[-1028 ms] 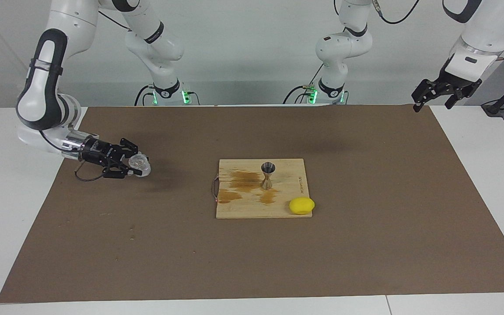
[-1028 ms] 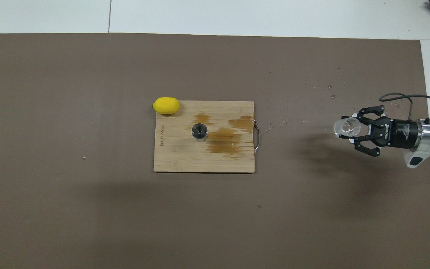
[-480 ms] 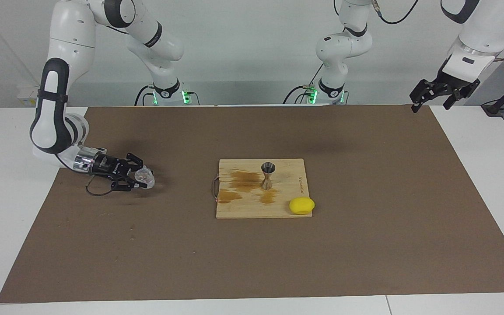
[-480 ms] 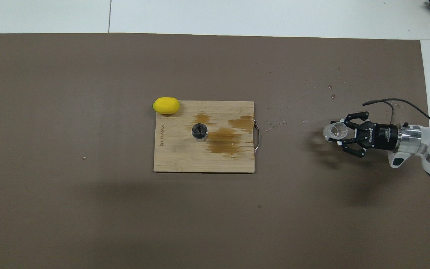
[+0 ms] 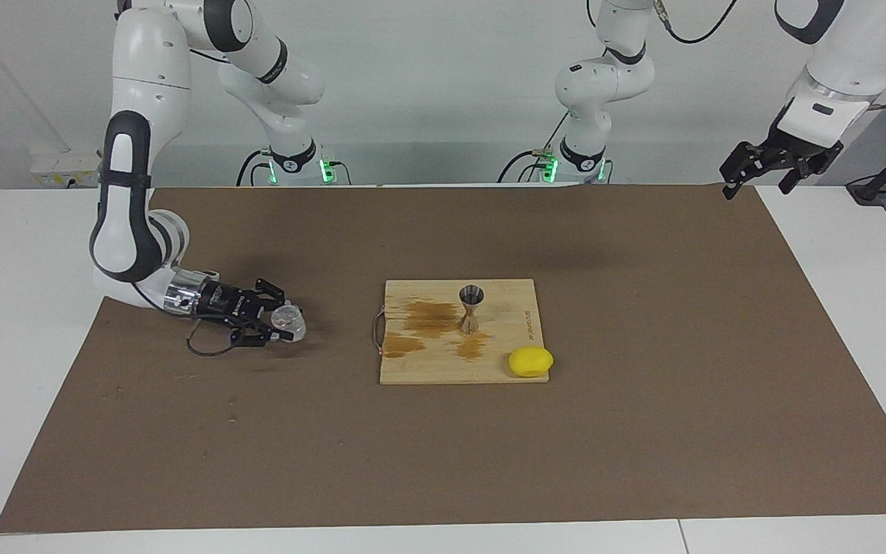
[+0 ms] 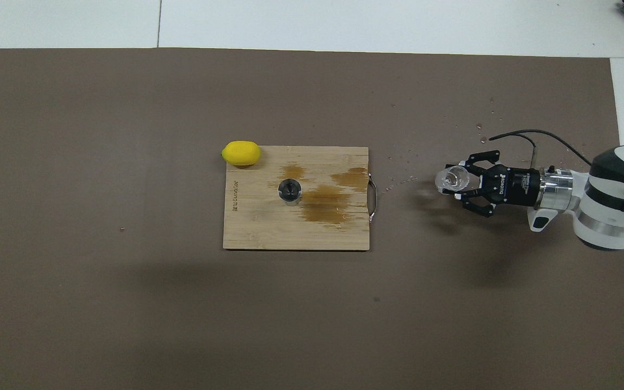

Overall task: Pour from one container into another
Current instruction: 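Lower the glass cup onto the table and open the right gripper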

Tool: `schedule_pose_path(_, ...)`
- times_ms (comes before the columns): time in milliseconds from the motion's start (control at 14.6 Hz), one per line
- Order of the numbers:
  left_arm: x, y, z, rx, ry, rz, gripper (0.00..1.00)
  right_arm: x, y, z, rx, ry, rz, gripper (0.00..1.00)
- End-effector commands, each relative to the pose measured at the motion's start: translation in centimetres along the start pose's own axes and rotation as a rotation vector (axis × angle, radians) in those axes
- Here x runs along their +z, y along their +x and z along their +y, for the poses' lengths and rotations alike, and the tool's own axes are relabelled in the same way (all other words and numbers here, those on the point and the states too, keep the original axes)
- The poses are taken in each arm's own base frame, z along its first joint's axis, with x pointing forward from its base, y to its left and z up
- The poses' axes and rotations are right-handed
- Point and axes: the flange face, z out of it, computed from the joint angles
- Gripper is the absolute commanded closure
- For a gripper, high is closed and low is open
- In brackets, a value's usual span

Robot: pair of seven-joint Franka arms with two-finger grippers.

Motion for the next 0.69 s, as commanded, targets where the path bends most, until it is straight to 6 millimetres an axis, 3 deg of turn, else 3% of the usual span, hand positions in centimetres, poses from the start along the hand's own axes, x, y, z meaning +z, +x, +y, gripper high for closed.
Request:
schedule_pose_path(0, 0.1, -0.1, 0.0, -0.006, 0.000, -0.001, 0.00, 1.0, 0.9, -0.3, -0.016, 0.011, -0.007, 1.00)
schedule_pose_path(617, 0.0, -0.1, 0.2, -0.001, 0.000, -0.001, 0.00, 0.4, 3.5, 0.8, -0.051, -0.007, 0.019, 1.00)
